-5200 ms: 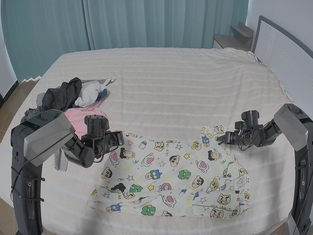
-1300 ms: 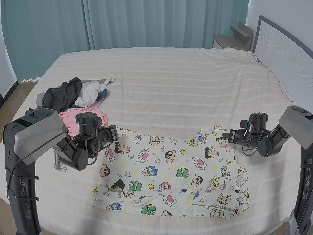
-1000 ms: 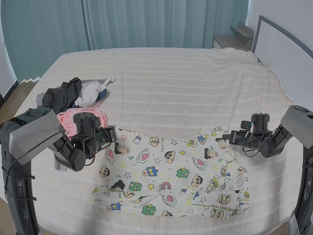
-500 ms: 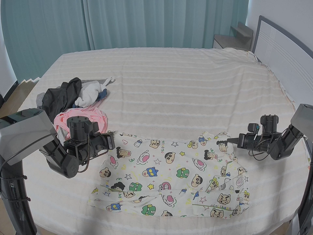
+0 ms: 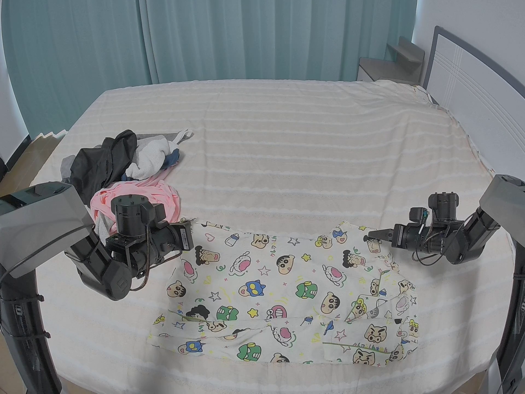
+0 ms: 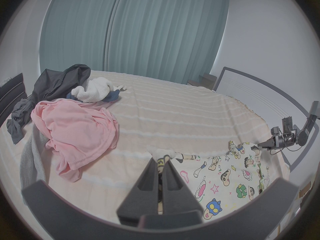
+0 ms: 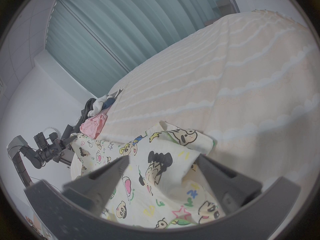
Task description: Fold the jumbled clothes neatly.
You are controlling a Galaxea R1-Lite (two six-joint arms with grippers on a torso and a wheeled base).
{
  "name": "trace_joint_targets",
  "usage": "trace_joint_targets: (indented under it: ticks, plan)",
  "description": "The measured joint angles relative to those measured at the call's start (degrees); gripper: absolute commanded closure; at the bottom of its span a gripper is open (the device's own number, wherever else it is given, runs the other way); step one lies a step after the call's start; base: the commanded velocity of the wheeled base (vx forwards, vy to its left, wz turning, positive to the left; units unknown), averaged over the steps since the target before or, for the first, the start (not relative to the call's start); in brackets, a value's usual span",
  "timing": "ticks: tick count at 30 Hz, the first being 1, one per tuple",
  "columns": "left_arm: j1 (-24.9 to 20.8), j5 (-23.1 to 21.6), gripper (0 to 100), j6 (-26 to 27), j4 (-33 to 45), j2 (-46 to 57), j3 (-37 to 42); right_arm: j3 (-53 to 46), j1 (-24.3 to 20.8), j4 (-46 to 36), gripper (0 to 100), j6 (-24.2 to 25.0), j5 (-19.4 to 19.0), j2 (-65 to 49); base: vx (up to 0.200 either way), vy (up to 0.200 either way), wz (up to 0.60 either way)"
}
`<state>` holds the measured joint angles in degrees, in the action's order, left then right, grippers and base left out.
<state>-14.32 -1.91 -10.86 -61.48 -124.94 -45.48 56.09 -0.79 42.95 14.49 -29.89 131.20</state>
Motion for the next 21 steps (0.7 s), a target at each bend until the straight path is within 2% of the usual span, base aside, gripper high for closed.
trace_joint_targets:
  ticks: [15,16,21]
  plan:
    - [0.0,0.0,100,0.1,-0.1,0.0,0.1,10.3,-4.7,-8.7,0,0.5,2.1,4.5,0.0,0.0,0.0]
    - [0.0,0.0,100,0.1,-0.1,0.0,0.2,11.0,-5.0,-8.8,100,0.5,2.7,5.0,0.0,0.0,0.0]
    - [0.0,0.0,100,0.1,-0.1,-0.1,0.5,12.6,-5.5,-8.7,100,0.5,5.2,6.6,0.0,0.0,0.0]
